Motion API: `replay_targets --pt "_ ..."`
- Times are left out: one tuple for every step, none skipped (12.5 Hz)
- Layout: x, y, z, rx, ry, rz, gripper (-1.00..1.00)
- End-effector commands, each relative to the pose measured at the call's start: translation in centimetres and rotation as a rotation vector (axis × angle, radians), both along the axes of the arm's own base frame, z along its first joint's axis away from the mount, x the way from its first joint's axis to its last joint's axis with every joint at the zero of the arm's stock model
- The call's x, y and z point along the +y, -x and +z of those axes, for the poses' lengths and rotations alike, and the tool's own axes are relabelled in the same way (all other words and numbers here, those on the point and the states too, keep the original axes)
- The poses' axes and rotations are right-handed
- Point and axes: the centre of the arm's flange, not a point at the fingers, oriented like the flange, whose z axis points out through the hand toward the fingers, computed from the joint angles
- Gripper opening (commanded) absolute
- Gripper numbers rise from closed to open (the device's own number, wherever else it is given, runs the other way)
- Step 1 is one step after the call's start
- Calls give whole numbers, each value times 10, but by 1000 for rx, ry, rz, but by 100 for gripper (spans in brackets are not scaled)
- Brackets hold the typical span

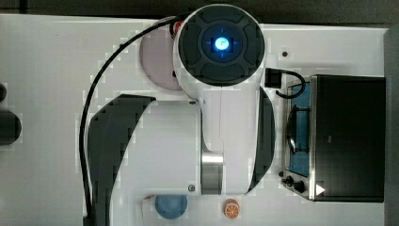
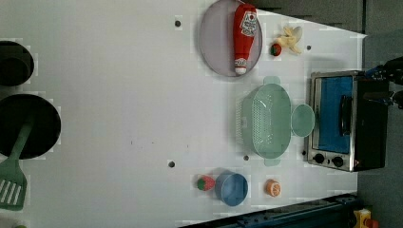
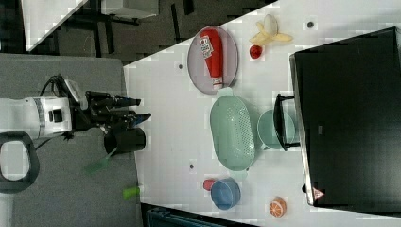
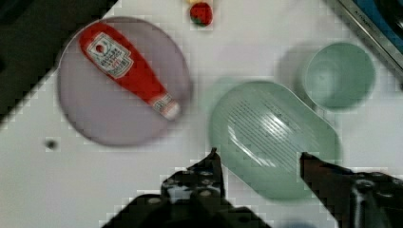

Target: Drag strainer right to left.

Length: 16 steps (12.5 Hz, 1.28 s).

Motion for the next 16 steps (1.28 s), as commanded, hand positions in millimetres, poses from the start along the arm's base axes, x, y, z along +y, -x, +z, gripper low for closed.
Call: replay_targets --pt "-21 184 96 -10 0 -153 59" --pt "-21 184 96 -10 0 -153 81" --pt "-21 183 94 -7 0 -153 99" --pt "-21 178 88 -1 1 -152 100" --pt "-21 172 76 16 2 -152 100" --pt "-21 164 62 32 3 -151 100" --pt "-21 153 44 41 3 -152 100" --pt "-21 141 22 46 4 -158 100" --pt "-22 129 -3 50 4 -161 100" --pt "-22 118 -28 53 5 -159 100" --pt "-22 108 -54 56 5 -158 100" --pt "-22 99 -81 58 6 -158 100" --pt "-22 90 -106 56 6 -164 100" --pt "-22 82 -131 51 7 -177 100" --pt "-22 75 -155 46 7 -198 100" --pt "-21 69 -179 46 9 -232 100"
